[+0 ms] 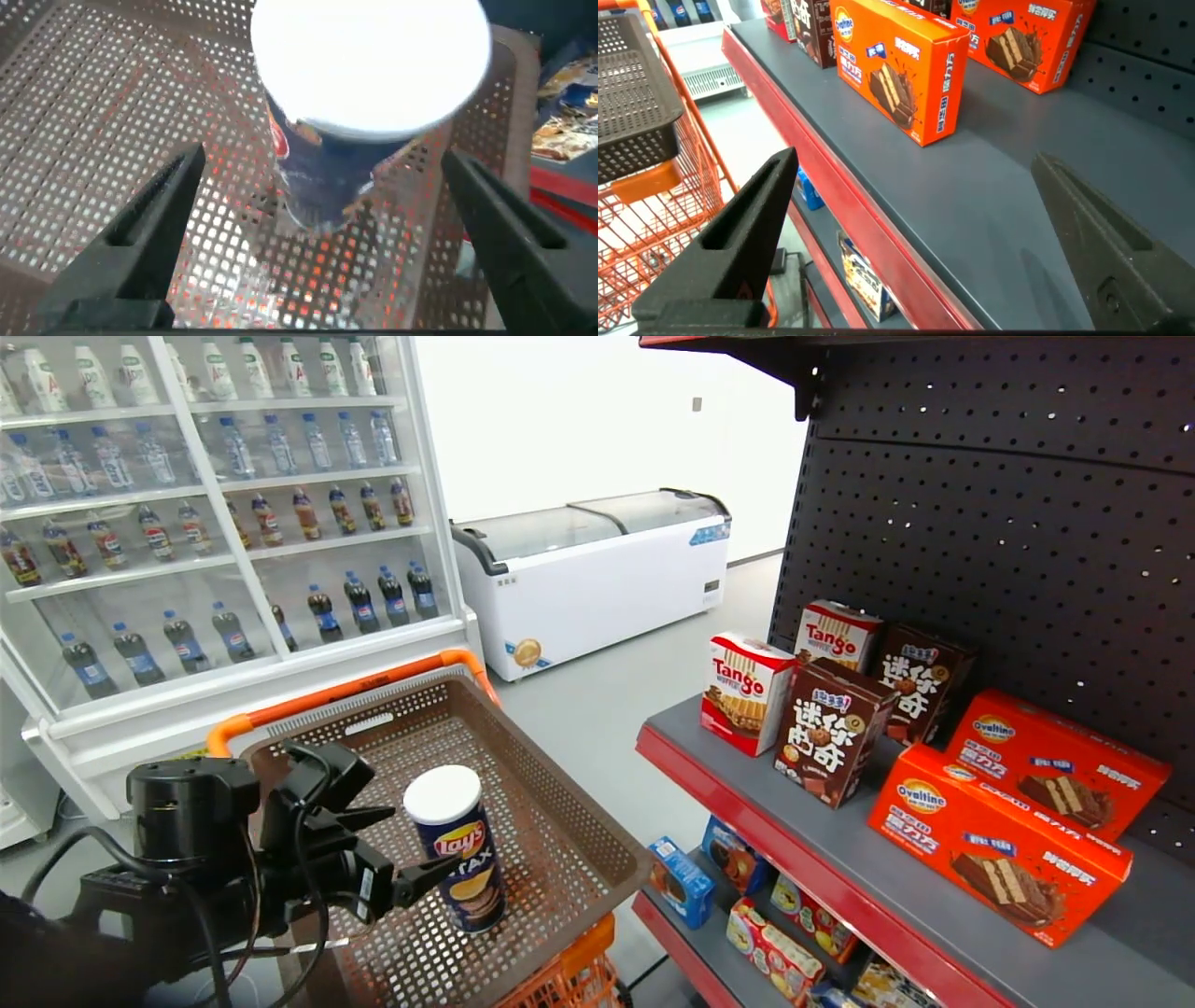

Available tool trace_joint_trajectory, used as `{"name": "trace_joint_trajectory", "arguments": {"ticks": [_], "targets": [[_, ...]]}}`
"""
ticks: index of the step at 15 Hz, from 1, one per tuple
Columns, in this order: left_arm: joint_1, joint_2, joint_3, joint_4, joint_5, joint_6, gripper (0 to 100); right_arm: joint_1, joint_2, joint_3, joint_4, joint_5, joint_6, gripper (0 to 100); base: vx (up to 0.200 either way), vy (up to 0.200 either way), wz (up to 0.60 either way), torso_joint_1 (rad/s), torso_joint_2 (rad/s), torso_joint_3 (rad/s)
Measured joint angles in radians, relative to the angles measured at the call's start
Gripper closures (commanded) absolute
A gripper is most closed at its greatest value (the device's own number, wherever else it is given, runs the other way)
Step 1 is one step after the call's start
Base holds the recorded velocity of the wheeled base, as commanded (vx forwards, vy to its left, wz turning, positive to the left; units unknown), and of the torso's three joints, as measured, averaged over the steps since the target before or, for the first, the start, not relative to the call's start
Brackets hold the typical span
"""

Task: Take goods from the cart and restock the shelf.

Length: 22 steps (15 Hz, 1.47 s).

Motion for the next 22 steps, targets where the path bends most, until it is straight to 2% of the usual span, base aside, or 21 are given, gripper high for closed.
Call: {"name": "trace_joint_trajectory", "arguments": {"ticks": [5,11,12,17,22], "targets": [[-0.033,0.120,-0.017,-0.129,0.003,-0.009,0,0.000,0.000,0.000,0.000,0.000,0.000,0,0.000,0.000,0.00,0.000,0.00,0.000],[-0.065,0.230,-0.084,-0.149,0.003,-0.001,0,0.000,0.000,0.000,0.000,0.000,0.000,0,0.000,0.000,0.00,0.000,0.00,0.000],[-0.066,0.239,-0.087,-0.153,0.003,-0.001,100,0.000,0.000,0.000,0.000,0.000,0.000,0,0.000,0.000,0.00,0.000,0.00,0.000],[-0.076,0.259,-0.132,-0.164,0.007,0.001,100,0.000,0.000,0.000,0.000,0.000,0.000,0,0.000,0.000,0.00,0.000,0.00,0.000],[-0.079,0.233,-0.161,-0.174,0.075,0.006,100,0.000,0.000,0.000,0.000,0.000,0.000,0,0.000,0.000,0.00,0.000,0.00,0.000]]}}
